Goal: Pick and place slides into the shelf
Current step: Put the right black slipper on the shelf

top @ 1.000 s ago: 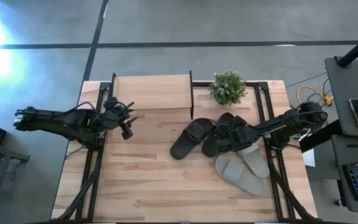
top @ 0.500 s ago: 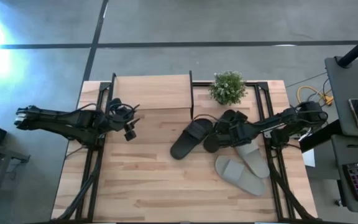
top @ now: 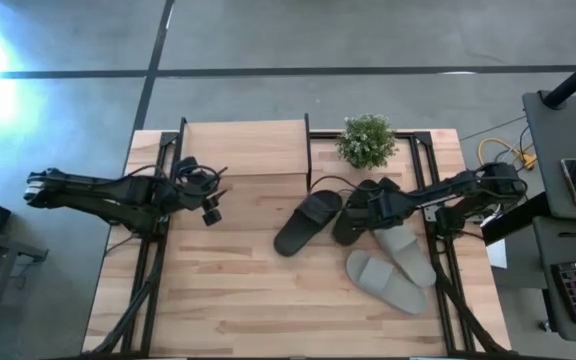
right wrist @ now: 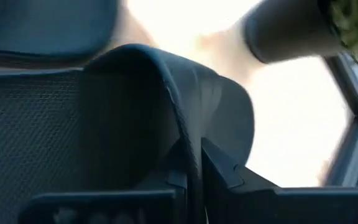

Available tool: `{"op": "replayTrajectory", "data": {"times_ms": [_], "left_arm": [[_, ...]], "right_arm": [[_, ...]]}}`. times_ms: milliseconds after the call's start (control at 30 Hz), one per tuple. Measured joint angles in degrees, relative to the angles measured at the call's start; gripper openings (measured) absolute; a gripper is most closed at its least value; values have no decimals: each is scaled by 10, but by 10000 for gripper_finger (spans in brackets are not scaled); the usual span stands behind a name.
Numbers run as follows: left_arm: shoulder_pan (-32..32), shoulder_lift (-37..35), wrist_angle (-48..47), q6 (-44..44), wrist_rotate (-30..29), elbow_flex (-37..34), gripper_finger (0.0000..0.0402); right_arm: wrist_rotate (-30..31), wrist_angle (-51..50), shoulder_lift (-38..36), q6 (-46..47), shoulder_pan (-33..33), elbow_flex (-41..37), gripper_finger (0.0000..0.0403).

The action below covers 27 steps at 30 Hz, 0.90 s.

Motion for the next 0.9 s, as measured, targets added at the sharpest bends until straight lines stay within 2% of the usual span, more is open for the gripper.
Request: {"op": "replayTrajectory", "data": {"times_ms": [167,333,467,533,633,767,900], "left_arm": [[0,-6,0,0,-12,15,159],[0,-8,0,1,-27,23,159],[0,-8,-1,2,-31,21,159],[0,-6,-14,-7,-31,20,159],[0,-6,-72,-62,-28,25,159],[0,-11,-159,-133,-26,28,159],[0,-18,-200,-141,-24,28,159]], "right_arm": [[-8,-55,-11,-25,47,88,13],[0,-85,-27,-74,98,210,12],[51,-81,-27,-176,114,296,13],[72,-66,-21,-245,104,333,13],[70,-39,-8,-305,69,377,13],[41,28,12,-354,9,417,13],[-25,108,56,-429,-49,454,13]]}}
